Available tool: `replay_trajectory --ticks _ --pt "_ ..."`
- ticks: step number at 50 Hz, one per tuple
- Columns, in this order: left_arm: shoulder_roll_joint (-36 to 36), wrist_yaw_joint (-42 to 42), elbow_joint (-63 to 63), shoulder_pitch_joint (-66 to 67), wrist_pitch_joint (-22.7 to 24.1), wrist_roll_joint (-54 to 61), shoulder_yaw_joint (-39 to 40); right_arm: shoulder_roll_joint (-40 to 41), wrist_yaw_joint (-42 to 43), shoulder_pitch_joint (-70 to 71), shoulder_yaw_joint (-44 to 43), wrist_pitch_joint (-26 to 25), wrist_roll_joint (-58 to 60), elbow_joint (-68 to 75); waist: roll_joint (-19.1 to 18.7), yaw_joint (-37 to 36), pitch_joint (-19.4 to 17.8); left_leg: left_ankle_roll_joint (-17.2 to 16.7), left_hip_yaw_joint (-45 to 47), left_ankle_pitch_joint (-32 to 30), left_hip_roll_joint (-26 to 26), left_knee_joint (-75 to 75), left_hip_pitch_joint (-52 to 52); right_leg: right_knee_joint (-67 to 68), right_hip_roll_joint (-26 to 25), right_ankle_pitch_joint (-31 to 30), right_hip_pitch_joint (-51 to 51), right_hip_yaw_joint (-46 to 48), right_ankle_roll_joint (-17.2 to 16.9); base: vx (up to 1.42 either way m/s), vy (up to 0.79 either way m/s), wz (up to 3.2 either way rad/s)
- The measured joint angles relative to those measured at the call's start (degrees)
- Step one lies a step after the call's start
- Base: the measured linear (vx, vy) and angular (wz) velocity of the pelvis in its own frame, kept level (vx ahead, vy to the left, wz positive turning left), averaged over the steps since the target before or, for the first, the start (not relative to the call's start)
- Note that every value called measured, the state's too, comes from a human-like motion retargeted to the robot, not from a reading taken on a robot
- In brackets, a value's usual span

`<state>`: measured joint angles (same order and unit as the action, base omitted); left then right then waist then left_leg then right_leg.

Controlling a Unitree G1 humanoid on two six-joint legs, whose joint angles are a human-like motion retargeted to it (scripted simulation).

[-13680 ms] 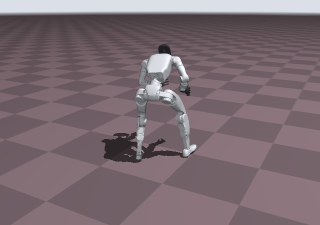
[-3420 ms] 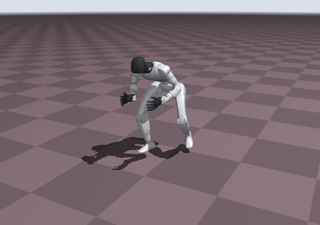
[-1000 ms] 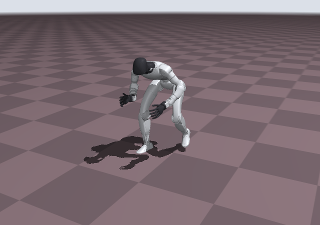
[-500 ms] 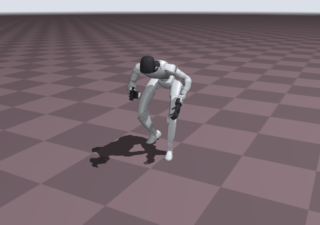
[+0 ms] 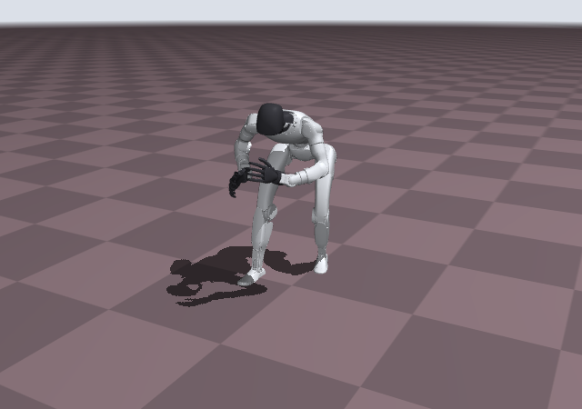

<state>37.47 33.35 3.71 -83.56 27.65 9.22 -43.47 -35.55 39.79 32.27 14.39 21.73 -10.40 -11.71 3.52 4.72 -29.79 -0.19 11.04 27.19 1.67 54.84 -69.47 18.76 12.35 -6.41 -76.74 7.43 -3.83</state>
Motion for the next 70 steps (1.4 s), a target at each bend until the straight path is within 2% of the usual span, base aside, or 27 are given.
replay_trajectory --ticks 2,5,9,12,15,17,23,26,29,30,33,35,37,39,41,43,45,48,50,52,55,58,60,62,64,67,70 --pt "1.9 -0.6 -1.6 3.8 -0.4 0.3 -0.2 0.2 0.6 1.2 0.0 -0.1 0.0 0.0 0.8 -0.8 0.0 0.6 0.9 -0.3 0.7 3.4 -0.6 2.2 0.1 -2.4 -0.7 -0.1 -0.5 0.41 -0.24 0.23" --pt "3.4 -2.3 -3.4 12.8 1.0 1.3 1.2 0.3 0.9 4.1 0.6 0.7 1.2 0.1 -1.5 -1.7 0.0 0.2 -0.9 -3.9 2.7 11.5 -3.5 7.5 0.7 -1.1 -0.5 2.1 1.2 0.44 -0.25 0.29" --pt "3.8 -2.2 -5.0 28.7 0.5 4.4 6.3 0.1 3.3 10.9 2.1 0.8 2.3 -0.5 -3.3 -3.5 0.0 -0.1 -1.0 -12.2 7.2 24.2 -9.8 16.4 1.0 3.7 -1.3 3.3 3.5 0.42 -0.25 0.21" --pt "2.6 -2.2 -5.8 40.8 0.0 8.0 10.9 -0.4 5.1 16.7 3.5 0.3 3.1 -1.0 -4.5 -4.9 0.0 1.5 -0.9 -11.7 9.2 26.4 -12.7 21.9 1.7 7.7 -1.1 4.6 5.3 0.40 -0.21 0.35" --pt "0.9 -2.3 -6.4 51.0 0.3 12.0 15.3 -1.1 7.1 22.8 5.0 -0.5 4.7 -1.0 -5.1 -6.6 0.0 3.2 0.5 -9.0 10.0 19.8 -13.7 25.1 2.2 11.1 0.1 6.2 6.6 0.36 -0.18 0.29" --pt "1.3 -3.9 -5.6 54.8 -1.6 14.3 17.4 1.1 9.4 28.3 6.9 -2.0 3.9 0.0 -2.9 -8.2 0.0 4.6 3.5 -9.2 11.3 11.1 -13.8 25.0 1.5 12.0 0.4 7.0 7.8 0.32 -0.16 0.03" --pt "-0.9 -5.9 -6.4 64.5 -2.4 19.0 22.7 0.7 11.3 35.9 9.2 -6.8 7.9 1.5 -0.7 -12.7 0.0 2.8 18.5 -10.1 13.4 -20.9 -5.6 23.7 -0.2 14.9 4.8 9.9 6.5 0.37 -0.06 -0.13" --pt "-2.6 -6.6 -6.9 66.2 -3.2 20.0 23.6 1.0 10.7 35.3 10.6 -7.8 8.2 1.3 0.2 -14.3 0.0 0.8 23.4 -11.8 13.2 -33.0 -0.2 24.5 -1.1 16.6 7.1 11.3 7.0 0.40 0.06 -0.36" --pt "-4.7 -6.1 -7.1 65.0 -2.9 19.3 23.4 1.5 9.4 32.1 11.8 -6.4 6.8 1.0 1.0 -14.9 0.0 -0.2 23.7 -14.8 13.0 -36.6 2.7 29.4 -0.5 17.6 7.4 12.6 8.7 0.39 0.13 -0.18" --pt "-6.0 -5.4 -7.4 64.2 -1.9 18.6 23.0 0.9 8.4 30.2 11.9 -5.4 7.1 0.8 0.5 -14.9 0.0 -0.7 23.0 -15.5 13.0 -36.1 3.1 32.3 0.3 17.5 7.2 13.0 9.1 0.38 0.17 0.09" --pt "-7.8 -3.9 -6.9 57.0 -2.2 18.6 21.1 1.4 7.5 25.5 12.1 -4.7 2.3 1.4 1.8 -14.4 0.0 1.4 20.1 -15.1 13.3 -29.9 0.7 44.4 4.0 12.8 1.7 11.7 12.0 0.35 0.19 0.39" --pt "-10.6 -0.7 -7.5 52.6 0.4 16.3 19.5 -0.5 5.5 20.0 11.0 -3.1 2.7 1.4 0.2 -13.2 0.0 1.2 17.5 -12.5 12.8 -23.8 -0.4 52.5 6.5 8.5 -1.1 9.4 11.2 0.38 0.21 0.98" --pt "-11.7 2.0 -7.6 46.5 0.4 14.2 18.3 -1.1 4.7 15.3 9.5 -2.7 0.9 1.4 -0.3 -12.6 0.0 1.5 15.0 -10.1 12.2 -19.0 -1.7 57.5 6.2 6.4 -4.5 5.8 10.4 0.34 0.15 0.88" --pt "-11.9 4.2 -7.6 39.7 -0.2 11.5 17.7 -0.6 4.2 11.7 8.4 -2.2 -0.6 1.8 -0.1 -12.0 0.0 1.5 13.0 -8.4 11.8 -15.9 -2.7 58.9 4.5 7.2 -7.1 3.2 9.9 0.31 0.08 0.70" --pt "-11.9 6.0 -7.5 32.8 -1.0 8.8 17.3 0.3 3.9 8.9 7.5 -1.9 -1.3 2.3 0.4 -11.3 0.0 1.4 11.5 -7.1 11.1 -13.9 -3.1 57.2 3.0 8.3 -8.8 1.9 9.8 0.29 0.04 0.67" --pt "-13.1 7.6 -7.9 26.5 0.9 8.2 17.7 0.6 4.0 6.0 5.5 -1.5 -1.3 2.6 0.6 -10.6 0.0 1.1 10.1 -5.9 10.0 -12.3 -2.9 53.2 1.6 8.4 -9.6 0.9 9.0 0.29 0.02 0.89" --pt "-13.7 8.7 -7.8 20.4 1.8 6.8 17.9 0.8 4.4 4.1 4.5 -1.9 -0.3 2.8 0.7 -9.9 0.0 0.5 8.5 -5.4 8.8 -11.9 -2.6 46.3 -0.9 7.6 -9.6 -0.3 7.2 0.27 -0.02 0.95" --pt "-12.9 9.9 -7.8 12.4 -0.6 2.4 17.7 2.0 5.5 4.0 5.7 -2.9 1.7 3.6 1.7 -8.0 0.0 -0.6 6.5 -5.6 7.0 -13.1 -1.8 31.7 -4.5 5.7 -8.4 -1.9 5.0 0.26 -0.06 0.95" --pt "-14.7 12.1 -9.2 8.8 2.3 2.7 18.7 1.9 6.3 3.3 4.7 -3.1 3.0 3.8 1.6 -6.7 0.0 -1.0 5.4 -5.0 5.0 -12.8 -0.9 22.7 -4.9 4.7 -6.8 -2.9 3.4 0.29 -0.05 1.24" --pt "-14.9 13.5 -9.2 6.3 2.4 0.4 18.7 1.6 6.8 2.8 4.9 -3.7 4.5 3.9 1.9 -5.3 0.0 -1.5 4.5 -4.8 3.0 -13.4 0.2 14.3 -4.0 1.5 -5.2 -1.7 1.1 0.30 -0.08 1.40" --pt "-15.3 15.4 -10.3 4.3 4.6 -1.1 19.0 1.4 7.1 2.2 4.4 -3.6 5.8 3.9 1.3 -3.1 0.0 -2.3 2.3 -4.4 -0.1 -13.3 1.4 2.4 -3.5 2.7 -1.5 -5.0 -0.2 0.31 -0.13 1.52" --pt "-14.5 15.2 -10.9 5.8 6.0 -1.8 19.0 1.4 6.6 2.3 4.2 -3.4 6.5 3.5 0.6 -1.5 0.0 -2.4 0.1 -3.6 -2.3 -12.7 2.3 -2.6 -3.0 0.4 1.5 -7.1 -2.3 0.31 -0.18 1.27" --pt "-12.3 14.3 -10.4 7.7 5.0 -3.7 18.5 1.5 6.4 3.4 5.3 -3.4 7.5 3.4 0.5 -0.7 0.0 -2.2 -1.2 -3.2 -3.3 -12.6 2.8 -4.3 -3.0 -2.9 3.4 -8.0 -3.5 0.29 -0.22 1.01" --pt "-12.3 14.1 -11.5 11.5 7.8 -1.3 18.5 1.3 6.7 4.3 4.7 -3.0 7.7 3.0 -0.1 -1.1 0.0 -1.9 -2.4 -2.3 -3.7 -12.1 3.2 -4.0 -2.6 -4.6 4.2 -6.9 -4.4 0.30 -0.23 0.68" --pt "-10.5 13.6 -11.2 15.7 8.3 -0.9 18.3 1.4 7.7 6.2 5.6 -2.3 8.1 2.8 -0.3 -1.8 0.0 -2.0 -3.4 -1.6 -3.4 -12.1 3.6 -3.1 -2.3 -4.8 4.5 -5.0 -4.2 0.28 -0.25 0.37" --pt "-6.9 10.5 -10.1 22.2 5.4 -0.4 17.6 2.3 8.3 10.7 8.3 -2.2 8.1 3.2 0.1 -2.4 0.0 -2.2 -4.8 -1.7 -2.8 -10.8 3.0 -1.2 -2.2 -4.4 4.2 -3.1 -3.4 0.27 -0.27 0.47" --pt "-4.5 7.7 -8.6 27.6 3.4 2.6 16.2 3.2 10.0 16.2 9.7 -2.1 5.5 3.2 1.0 -3.1 0.0 -1.8 -6.2 -5.4 -2.6 -4.4 -1.8 1.2 -1.6 -3.1 2.7 -1.9 -1.2 0.24 -0.27 0.75"
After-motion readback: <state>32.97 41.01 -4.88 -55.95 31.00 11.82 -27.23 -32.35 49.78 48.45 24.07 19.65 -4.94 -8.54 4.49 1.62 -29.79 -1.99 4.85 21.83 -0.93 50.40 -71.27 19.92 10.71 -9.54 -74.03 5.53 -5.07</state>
